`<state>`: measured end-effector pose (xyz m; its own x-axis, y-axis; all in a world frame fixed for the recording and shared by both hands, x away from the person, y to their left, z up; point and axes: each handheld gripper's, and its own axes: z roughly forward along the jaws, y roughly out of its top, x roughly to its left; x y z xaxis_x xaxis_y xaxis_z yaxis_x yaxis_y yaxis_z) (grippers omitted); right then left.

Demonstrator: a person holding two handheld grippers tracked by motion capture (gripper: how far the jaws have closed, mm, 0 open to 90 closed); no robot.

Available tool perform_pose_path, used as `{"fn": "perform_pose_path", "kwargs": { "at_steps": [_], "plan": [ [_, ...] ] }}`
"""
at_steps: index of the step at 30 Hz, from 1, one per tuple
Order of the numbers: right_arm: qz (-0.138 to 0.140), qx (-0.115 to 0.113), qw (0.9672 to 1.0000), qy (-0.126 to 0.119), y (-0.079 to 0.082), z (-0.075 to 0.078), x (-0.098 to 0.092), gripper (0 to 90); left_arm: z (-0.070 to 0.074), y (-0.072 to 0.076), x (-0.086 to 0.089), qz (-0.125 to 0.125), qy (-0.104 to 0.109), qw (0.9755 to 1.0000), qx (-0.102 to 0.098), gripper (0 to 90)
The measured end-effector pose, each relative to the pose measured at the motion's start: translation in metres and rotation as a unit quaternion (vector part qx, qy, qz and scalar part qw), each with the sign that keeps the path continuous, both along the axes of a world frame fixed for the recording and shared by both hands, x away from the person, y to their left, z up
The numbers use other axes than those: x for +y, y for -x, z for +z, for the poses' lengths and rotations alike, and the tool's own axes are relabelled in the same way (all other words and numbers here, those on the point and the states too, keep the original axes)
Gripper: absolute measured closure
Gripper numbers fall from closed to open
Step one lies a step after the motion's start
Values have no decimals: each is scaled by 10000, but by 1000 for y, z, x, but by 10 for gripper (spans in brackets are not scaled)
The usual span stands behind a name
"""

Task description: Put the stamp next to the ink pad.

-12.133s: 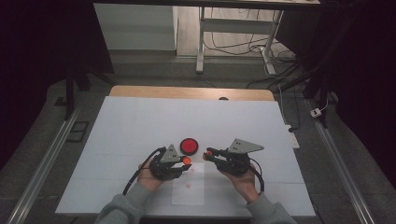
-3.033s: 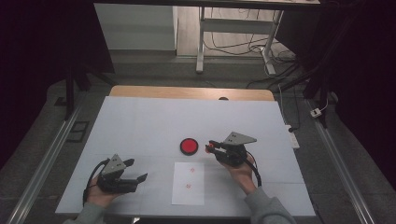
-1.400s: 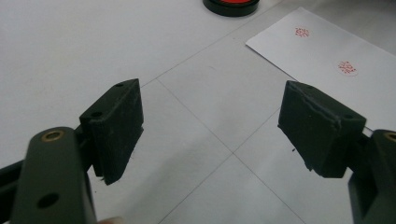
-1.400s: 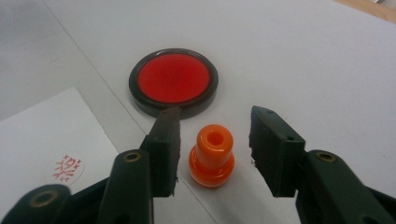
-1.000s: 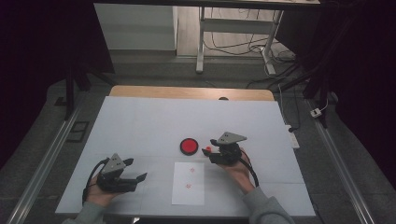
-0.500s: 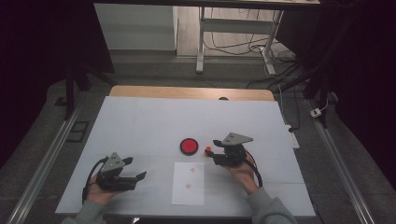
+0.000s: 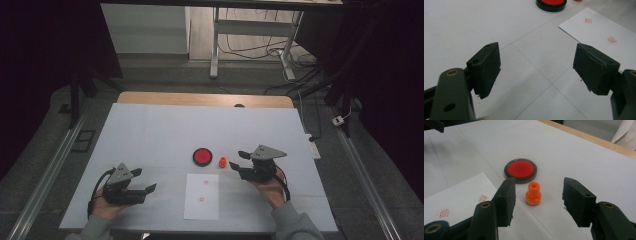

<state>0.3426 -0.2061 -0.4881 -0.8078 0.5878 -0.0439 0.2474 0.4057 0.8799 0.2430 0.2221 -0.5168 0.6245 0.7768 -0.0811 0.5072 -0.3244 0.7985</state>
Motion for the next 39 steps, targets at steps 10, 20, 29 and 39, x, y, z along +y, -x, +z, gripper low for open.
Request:
{"fn": "perform_pose_path", "kwargs": {
  "at_steps": [10, 20, 29, 39],
  "plan": [
    [-177, -157, 9997, 112, 19, 2, -42, 429, 1, -1, 1, -29, 32, 10000, 8, 221],
    [-570, -112, 9982, 168, 38, -8, -90, 428, 0, -2, -1, -48, 30, 10000, 8, 221],
    [-624, -26, 9978, 228, 44, -15, -109, 430, 1, -2, -1, -43, 29, 10000, -2, 221],
    [-520, -11, 9984, 198, 43, -15, -107, 434, 1, -3, -1, -29, 35, 10000, -4, 221]
  ]
}}
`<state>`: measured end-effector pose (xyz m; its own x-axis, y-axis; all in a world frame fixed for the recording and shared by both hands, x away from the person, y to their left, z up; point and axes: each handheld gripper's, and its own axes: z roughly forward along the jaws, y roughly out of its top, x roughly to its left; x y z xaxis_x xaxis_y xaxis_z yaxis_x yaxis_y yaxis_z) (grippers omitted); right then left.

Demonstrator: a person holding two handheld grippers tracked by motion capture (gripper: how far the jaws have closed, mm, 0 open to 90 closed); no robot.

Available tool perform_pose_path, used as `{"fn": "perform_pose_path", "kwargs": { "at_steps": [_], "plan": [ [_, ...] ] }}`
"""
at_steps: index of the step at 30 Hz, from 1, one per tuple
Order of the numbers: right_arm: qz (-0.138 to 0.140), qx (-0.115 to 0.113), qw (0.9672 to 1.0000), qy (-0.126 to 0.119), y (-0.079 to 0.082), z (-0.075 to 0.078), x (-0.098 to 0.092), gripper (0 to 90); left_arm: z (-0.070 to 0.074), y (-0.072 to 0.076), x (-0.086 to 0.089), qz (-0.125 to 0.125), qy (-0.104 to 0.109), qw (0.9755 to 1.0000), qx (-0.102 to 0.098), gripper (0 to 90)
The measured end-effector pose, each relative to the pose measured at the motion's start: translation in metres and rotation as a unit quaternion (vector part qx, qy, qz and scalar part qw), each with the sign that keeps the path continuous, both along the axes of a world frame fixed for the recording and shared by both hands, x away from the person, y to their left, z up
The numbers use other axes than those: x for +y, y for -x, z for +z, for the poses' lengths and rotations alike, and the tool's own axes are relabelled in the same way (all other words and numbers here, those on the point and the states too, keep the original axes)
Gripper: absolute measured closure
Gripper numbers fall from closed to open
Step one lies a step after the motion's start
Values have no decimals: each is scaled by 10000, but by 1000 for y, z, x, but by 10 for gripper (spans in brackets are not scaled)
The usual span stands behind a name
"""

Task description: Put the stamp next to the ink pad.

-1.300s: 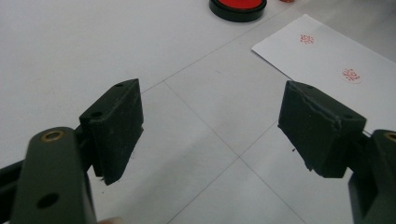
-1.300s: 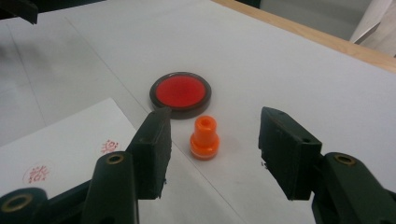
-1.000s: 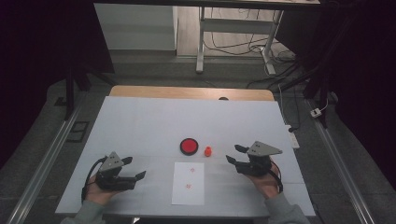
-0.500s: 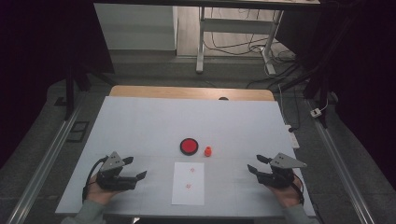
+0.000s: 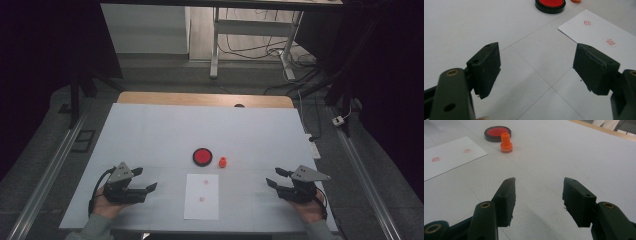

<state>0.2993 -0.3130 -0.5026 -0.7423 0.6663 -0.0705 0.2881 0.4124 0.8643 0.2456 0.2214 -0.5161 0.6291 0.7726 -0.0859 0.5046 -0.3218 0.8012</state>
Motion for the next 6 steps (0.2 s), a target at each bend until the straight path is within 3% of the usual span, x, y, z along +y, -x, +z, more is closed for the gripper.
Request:
{"fn": "perform_pose_path", "kwargs": {
  "at_steps": [6],
  "plan": [
    [-3, 10, 10000, -64, 0, 0, -1, 433, 0, 0, 0, 9, -2, 10000, 1, 221]
  ]
}}
